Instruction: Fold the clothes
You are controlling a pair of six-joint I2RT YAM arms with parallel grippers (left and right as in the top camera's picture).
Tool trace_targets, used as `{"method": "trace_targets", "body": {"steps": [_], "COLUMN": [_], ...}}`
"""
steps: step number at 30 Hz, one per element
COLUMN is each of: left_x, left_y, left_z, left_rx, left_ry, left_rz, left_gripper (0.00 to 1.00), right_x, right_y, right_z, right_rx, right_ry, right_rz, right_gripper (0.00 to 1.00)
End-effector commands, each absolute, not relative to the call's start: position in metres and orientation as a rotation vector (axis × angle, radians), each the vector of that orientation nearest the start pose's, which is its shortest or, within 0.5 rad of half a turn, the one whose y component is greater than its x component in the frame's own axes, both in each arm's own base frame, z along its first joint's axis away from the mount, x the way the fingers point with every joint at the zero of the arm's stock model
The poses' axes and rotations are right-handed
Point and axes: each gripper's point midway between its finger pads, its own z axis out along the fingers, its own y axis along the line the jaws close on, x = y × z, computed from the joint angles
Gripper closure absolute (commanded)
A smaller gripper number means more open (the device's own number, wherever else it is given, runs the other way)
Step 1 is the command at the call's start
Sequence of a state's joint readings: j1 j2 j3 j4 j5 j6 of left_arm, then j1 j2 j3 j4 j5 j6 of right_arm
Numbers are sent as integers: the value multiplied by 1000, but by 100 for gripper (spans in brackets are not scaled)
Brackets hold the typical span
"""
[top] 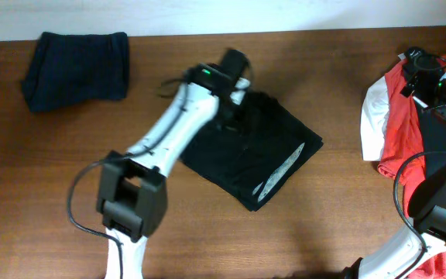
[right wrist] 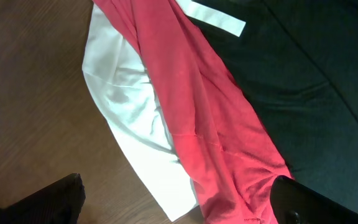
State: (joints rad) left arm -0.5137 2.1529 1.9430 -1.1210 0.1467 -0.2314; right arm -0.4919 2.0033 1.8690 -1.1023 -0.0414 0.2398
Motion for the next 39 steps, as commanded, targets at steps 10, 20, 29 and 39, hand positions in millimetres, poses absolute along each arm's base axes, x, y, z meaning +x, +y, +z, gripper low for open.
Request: {"method": "trace_targets", "body": {"steps": [10,20,29,39], "left_x": [433,449,406,462], "left_y": [-224,-108,-10,-154], "left_z": [10,14,93,102], "left_rx": [584,-294,-659,-237], "left_ry": [2982,3142,3129,2920], "left_rz": [-768,-97,171,-259], "left_gripper": [22,99,1,5], "right_x": [412,412,412,412], "right_y": [-214,-214,-214,-214], "right_z": [160,160,160,160], "right_rx": [1001,1001,1001,1000], "right_ry": [2589,2589,2589,2589], "right_rz": [-16,-16,-16,-16], "right_gripper": [1,1,1,1]}}
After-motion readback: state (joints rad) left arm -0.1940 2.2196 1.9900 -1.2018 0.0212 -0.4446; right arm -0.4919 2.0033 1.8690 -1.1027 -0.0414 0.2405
